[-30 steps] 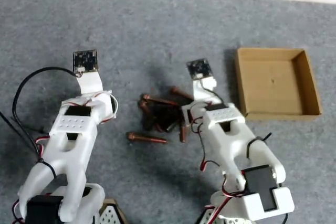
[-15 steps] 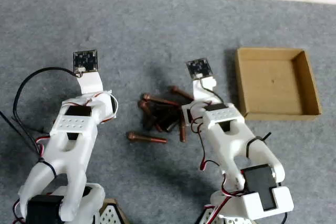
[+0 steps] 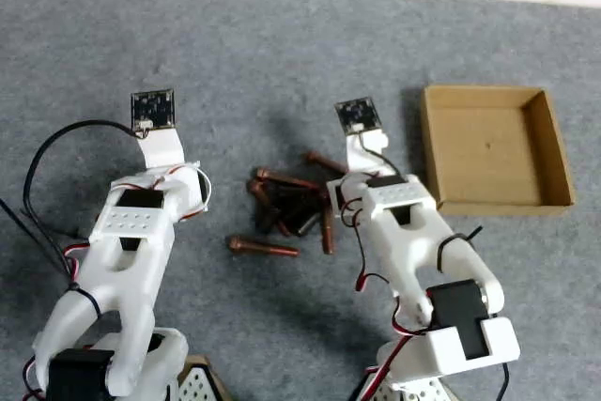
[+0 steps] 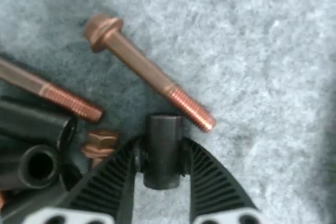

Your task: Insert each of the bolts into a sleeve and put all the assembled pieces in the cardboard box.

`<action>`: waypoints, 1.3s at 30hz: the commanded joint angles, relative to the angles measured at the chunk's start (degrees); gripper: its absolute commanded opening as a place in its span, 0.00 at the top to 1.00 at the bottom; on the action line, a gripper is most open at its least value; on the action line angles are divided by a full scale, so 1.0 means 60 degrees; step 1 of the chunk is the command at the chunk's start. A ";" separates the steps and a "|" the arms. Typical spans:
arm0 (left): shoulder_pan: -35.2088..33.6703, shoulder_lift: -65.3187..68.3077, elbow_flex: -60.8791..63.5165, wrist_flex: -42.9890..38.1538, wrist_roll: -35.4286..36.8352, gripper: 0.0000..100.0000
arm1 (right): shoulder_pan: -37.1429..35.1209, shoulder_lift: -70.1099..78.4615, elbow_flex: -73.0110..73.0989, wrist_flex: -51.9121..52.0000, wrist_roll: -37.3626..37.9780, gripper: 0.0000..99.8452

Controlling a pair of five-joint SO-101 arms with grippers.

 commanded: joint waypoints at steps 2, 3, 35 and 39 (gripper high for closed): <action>0.0037 0.0007 -0.0256 -0.0147 0.0234 0.99 | 0.0022 -0.0740 -0.0271 0.0022 0.0073 1.00; 0.0037 0.0007 -0.0256 -0.0147 0.0234 0.99 | 0.0022 -0.1062 -0.0022 -0.0007 0.0073 1.00; 0.1736 -0.0007 0.0022 -0.0147 0.0234 0.99 | 0.0022 -0.4974 0.3377 -0.2132 0.0073 1.00; 0.2381 -0.0066 0.0051 -0.0103 0.0337 0.99 | 0.0022 -0.4974 0.3377 -0.2132 0.0073 1.00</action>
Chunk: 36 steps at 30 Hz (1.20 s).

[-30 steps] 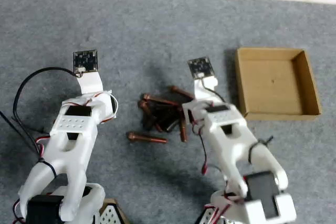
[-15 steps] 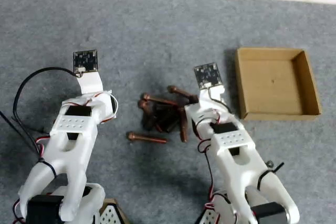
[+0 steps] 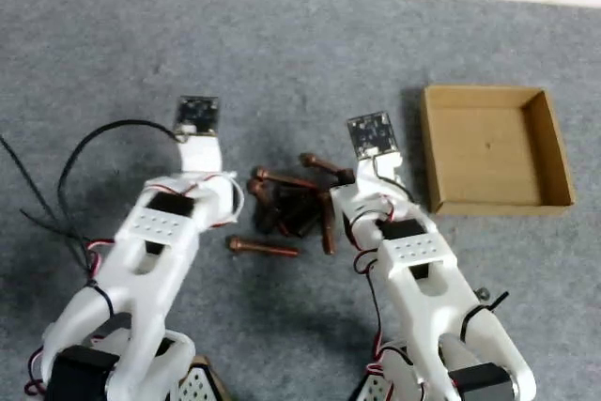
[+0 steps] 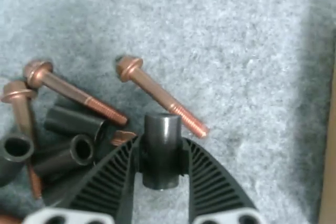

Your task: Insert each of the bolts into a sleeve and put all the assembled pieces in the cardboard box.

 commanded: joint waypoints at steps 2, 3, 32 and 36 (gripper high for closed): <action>0.1106 -0.0095 -0.0051 -0.0059 0.0571 0.99 | 0.0066 -0.0330 -0.0066 -0.0212 0.0073 1.00; 0.1311 -0.0139 -0.0066 0.0132 0.0791 0.99 | 0.0066 -0.0330 -0.0066 -0.0212 0.0073 1.00; 0.2278 -0.3729 0.1663 0.2359 0.5641 0.79 | 0.0579 -0.0300 0.0447 -0.1502 0.0073 1.00; 0.2484 -0.3729 0.1634 0.2769 0.5861 0.71 | 0.0579 -0.0300 0.0447 -0.1502 0.0073 1.00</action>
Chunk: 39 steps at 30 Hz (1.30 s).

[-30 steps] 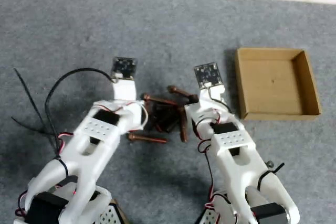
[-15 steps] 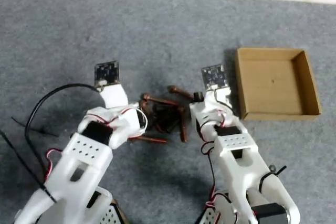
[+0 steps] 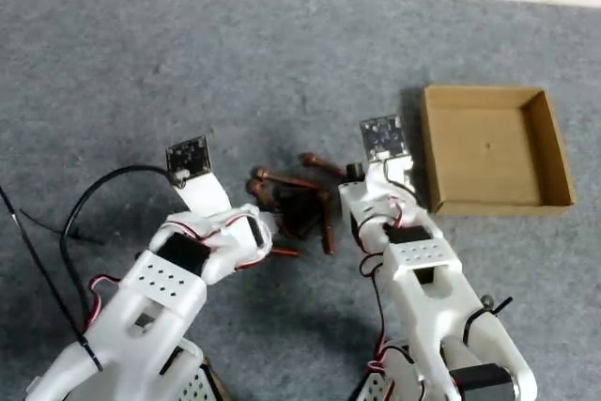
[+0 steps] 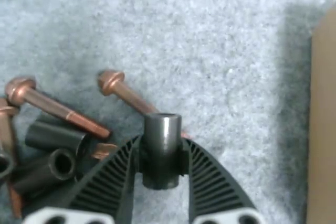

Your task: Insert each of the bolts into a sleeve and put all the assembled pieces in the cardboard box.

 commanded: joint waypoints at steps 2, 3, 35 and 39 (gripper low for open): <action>0.0388 -0.0242 -0.0066 0.0498 0.0234 0.75 | 0.0110 -0.0286 -0.0095 -0.0271 0.0073 1.00; 0.0403 -0.0242 -0.0051 0.0527 0.0381 0.77 | 0.0110 -0.0286 -0.0095 -0.0271 0.0073 1.00; 0.0403 -0.0227 0.0916 -0.0322 0.0527 0.79 | 0.0110 -0.0286 -0.0081 -0.0271 0.0073 1.00; 0.0403 -0.0227 0.0916 -0.0322 0.0527 0.79 | 0.0110 -0.0286 -0.0081 -0.0271 0.0073 1.00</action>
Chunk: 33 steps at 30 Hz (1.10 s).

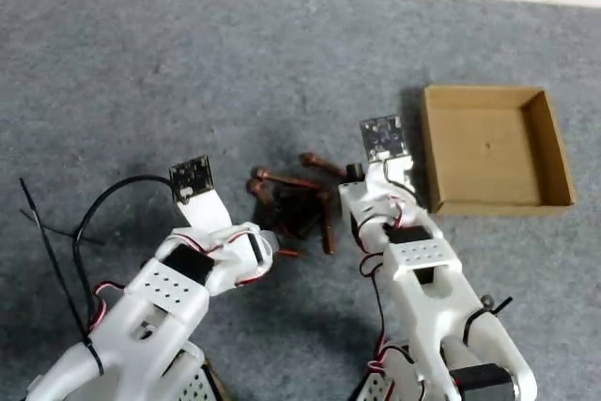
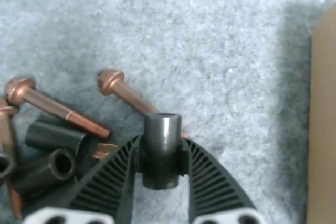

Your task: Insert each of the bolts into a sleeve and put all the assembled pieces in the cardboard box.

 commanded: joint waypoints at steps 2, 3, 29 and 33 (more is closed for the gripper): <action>0.0081 -0.0227 -0.0066 -0.0161 0.0088 0.79 | 0.0110 -0.0286 -0.0081 -0.0271 0.0073 1.00; 0.0066 -0.0227 -0.0066 -0.0161 0.0088 0.79 | 0.0110 -0.0286 -0.0081 -0.0256 0.0073 1.00; -0.0872 0.4593 -0.2381 -0.0615 0.0117 0.79 | 0.0110 -0.0286 -0.0066 -0.0227 0.0073 1.00; -0.1165 0.4769 -0.2645 -0.0615 0.0117 0.79 | 0.0110 -0.0286 -0.0066 -0.0227 0.0073 1.00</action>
